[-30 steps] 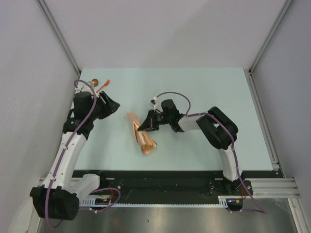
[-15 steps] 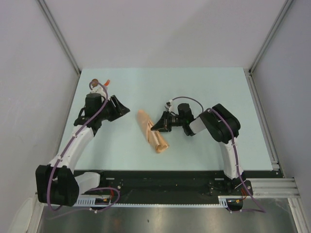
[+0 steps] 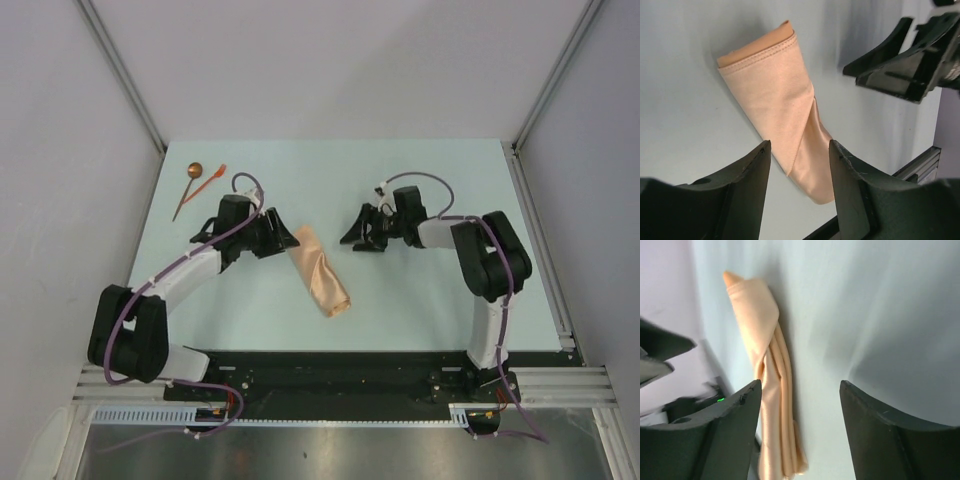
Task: Fold the napkin into a case and place the utensils inside
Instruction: Turn over the smaller rectangle-folded napkin at the center of the board, then smooth out the smaller rectangle-folded napkin at the center of the board.
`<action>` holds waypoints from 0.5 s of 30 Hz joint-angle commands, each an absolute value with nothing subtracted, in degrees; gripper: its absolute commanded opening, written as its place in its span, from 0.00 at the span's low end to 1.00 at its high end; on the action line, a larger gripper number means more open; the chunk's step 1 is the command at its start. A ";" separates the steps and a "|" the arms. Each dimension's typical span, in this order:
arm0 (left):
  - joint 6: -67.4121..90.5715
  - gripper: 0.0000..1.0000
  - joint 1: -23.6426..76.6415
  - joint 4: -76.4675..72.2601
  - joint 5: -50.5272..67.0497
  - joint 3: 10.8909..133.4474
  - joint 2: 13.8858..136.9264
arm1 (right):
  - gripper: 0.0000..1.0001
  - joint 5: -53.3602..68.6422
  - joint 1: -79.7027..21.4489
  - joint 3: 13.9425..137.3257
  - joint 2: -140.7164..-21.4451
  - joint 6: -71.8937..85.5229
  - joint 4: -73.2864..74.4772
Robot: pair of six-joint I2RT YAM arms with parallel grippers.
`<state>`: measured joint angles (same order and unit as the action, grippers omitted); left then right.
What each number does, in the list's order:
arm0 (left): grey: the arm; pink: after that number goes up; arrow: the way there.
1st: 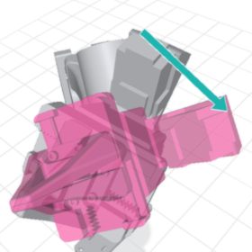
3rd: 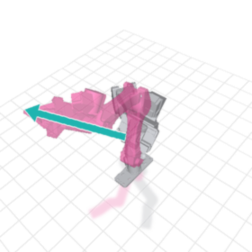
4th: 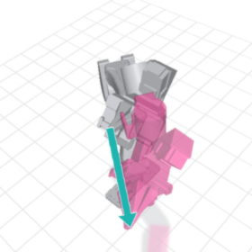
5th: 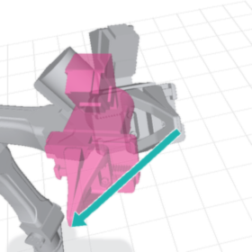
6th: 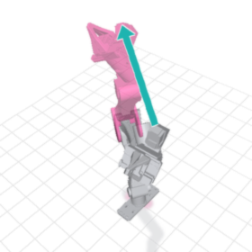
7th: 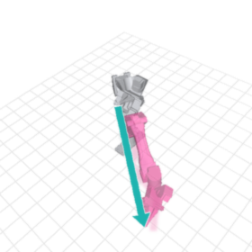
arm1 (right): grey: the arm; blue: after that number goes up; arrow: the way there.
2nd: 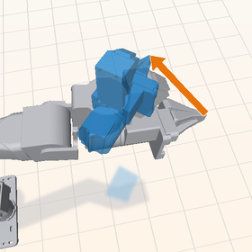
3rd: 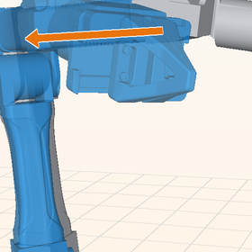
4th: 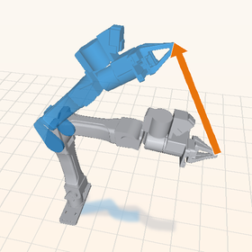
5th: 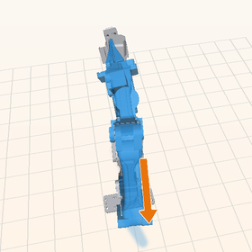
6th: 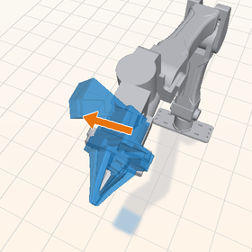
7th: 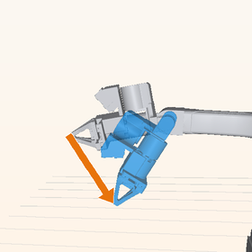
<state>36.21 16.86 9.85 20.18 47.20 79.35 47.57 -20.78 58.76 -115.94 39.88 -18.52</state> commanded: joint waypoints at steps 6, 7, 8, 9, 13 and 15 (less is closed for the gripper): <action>35.77 0.55 17.75 11.24 16.70 49.83 72.78 | 0.70 10.90 -34.35 67.68 -94.60 15.55 27.16; 35.51 0.54 17.75 11.34 16.26 49.66 71.99 | 0.70 11.68 -37.67 66.37 -93.35 18.51 25.77; 35.25 0.54 17.75 11.25 16.00 49.57 70.59 | 0.68 12.56 -38.84 63.40 -91.86 20.02 24.19; 35.16 0.54 17.75 10.64 16.43 49.31 70.32 | 0.65 13.61 -39.72 62.24 -90.11 21.52 21.39; 35.59 0.42 17.75 8.80 23.89 50.88 77.14 | 0.48 22.12 -43.68 54.77 -87.62 27.85 8.64; 37.60 0.36 18.37 5.82 28.62 51.50 83.65 | 0.36 23.29 -43.86 52.31 -89.46 29.62 4.67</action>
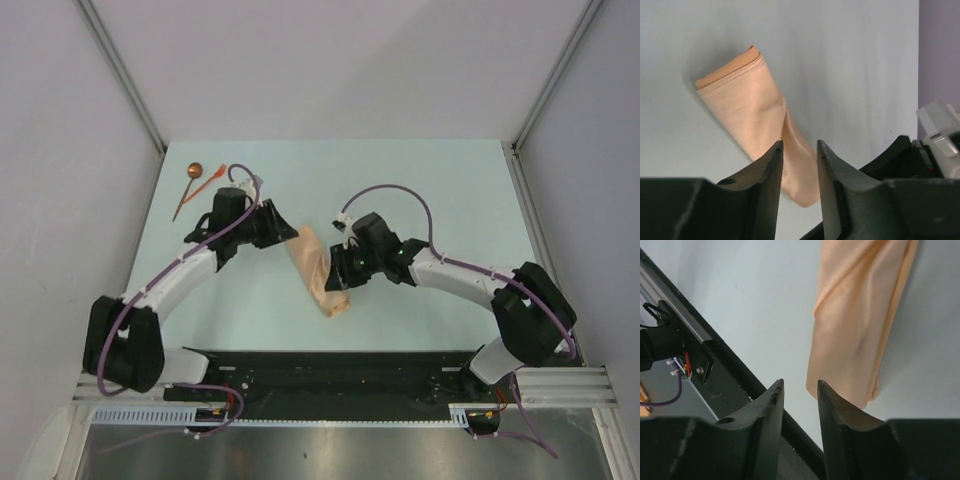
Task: Fold the napkin into a case and place the utensils inside
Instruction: Smooth out the smaller rectangle-folded napkin at the center of the board, then move the smaller rectangle folded napkin to the center of the board.
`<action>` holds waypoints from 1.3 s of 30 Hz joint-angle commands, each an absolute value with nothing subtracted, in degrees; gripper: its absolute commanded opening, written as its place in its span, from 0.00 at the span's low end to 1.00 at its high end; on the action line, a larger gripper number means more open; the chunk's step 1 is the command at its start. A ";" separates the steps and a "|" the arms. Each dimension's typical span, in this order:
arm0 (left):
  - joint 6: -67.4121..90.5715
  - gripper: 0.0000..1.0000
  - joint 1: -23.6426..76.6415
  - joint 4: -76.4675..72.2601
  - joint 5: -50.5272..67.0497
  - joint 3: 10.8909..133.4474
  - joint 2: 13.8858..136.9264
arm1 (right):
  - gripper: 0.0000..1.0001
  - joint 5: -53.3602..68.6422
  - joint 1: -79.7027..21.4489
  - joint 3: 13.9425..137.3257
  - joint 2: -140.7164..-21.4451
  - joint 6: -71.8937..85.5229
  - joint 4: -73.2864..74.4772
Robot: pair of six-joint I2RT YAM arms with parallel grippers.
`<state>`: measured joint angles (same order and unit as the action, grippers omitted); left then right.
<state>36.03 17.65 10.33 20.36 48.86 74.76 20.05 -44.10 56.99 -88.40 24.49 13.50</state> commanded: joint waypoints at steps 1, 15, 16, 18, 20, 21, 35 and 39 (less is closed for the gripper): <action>38.14 0.33 18.72 3.71 29.00 52.03 85.32 | 0.32 23.38 -43.86 51.42 -90.08 29.79 3.53; 40.43 0.25 19.95 0.80 21.45 61.09 106.96 | 0.22 25.13 -38.24 45.09 -96.50 23.21 -1.76; 40.52 0.25 20.04 0.88 20.92 61.00 105.83 | 0.23 25.48 -38.15 45.44 -96.42 22.86 -1.50; 40.60 0.26 20.13 1.66 20.31 60.39 103.72 | 0.24 23.48 -38.41 47.19 -94.75 22.06 1.91; 40.87 0.32 20.13 1.67 19.52 59.42 98.54 | 0.29 20.32 -39.37 50.60 -92.39 20.66 8.22; 40.96 0.40 20.13 1.93 19.42 58.28 96.35 | 0.34 17.00 -39.64 51.84 -91.59 20.31 10.52; 34.64 0.56 15.56 17.99 15.03 51.77 60.40 | 0.40 3.97 -56.85 64.15 -96.49 32.95 11.26; 32.09 0.59 12.84 22.93 14.33 52.64 53.02 | 0.26 2.11 -59.32 68.37 -103.34 33.13 9.67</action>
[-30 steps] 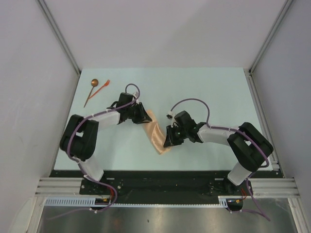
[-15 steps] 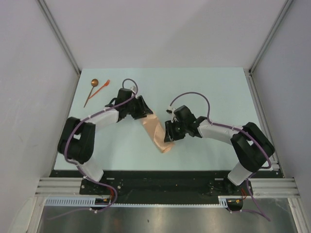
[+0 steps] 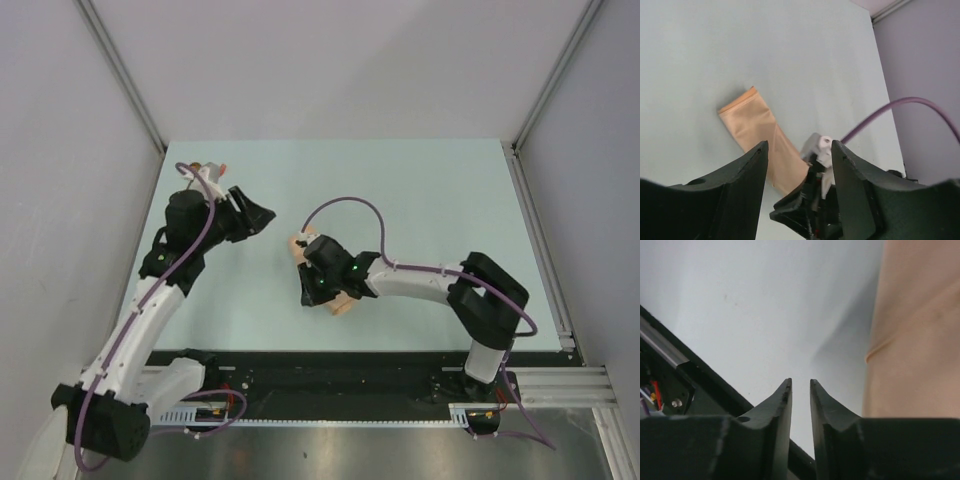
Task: Fold the napkin into a case and place the utensils inside
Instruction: Move the smaller rectangle folded napkin to the center of the board.
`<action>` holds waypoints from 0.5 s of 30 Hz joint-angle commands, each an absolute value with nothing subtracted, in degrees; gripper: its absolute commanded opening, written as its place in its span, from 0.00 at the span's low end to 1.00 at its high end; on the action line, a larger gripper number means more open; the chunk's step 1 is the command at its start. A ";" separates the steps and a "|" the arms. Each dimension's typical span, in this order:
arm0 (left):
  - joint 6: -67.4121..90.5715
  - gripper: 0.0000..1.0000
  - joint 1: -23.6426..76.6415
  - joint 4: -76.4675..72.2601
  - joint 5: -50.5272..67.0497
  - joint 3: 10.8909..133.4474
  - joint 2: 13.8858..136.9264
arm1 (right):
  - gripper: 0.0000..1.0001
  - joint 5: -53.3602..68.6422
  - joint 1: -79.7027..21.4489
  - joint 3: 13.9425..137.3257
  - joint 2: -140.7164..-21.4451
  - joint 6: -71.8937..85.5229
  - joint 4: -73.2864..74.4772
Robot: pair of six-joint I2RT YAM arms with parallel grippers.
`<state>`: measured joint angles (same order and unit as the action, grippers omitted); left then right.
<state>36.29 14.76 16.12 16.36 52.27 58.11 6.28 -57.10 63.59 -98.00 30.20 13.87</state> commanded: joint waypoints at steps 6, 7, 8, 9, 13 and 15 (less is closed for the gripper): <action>31.11 0.59 11.78 24.35 15.91 51.86 50.80 | 0.14 -1.74 -59.77 70.40 -109.51 33.13 11.33; 31.46 0.59 11.69 24.00 16.52 51.59 50.71 | 0.13 -2.63 -59.77 70.31 -109.77 33.22 12.12; 31.55 0.59 11.69 23.82 16.87 51.16 50.80 | 0.12 -4.29 -59.77 69.79 -109.86 33.14 12.82; 31.73 0.59 11.69 23.21 17.22 50.89 50.89 | 0.12 -5.35 -59.68 69.09 -109.69 33.22 13.70; 31.99 0.59 11.69 22.33 17.84 50.36 51.85 | 0.11 -10.89 -57.67 65.49 -107.93 34.01 15.29; 31.82 0.59 11.69 21.98 18.02 50.45 53.08 | 0.11 -11.77 -56.34 63.73 -106.88 33.49 15.21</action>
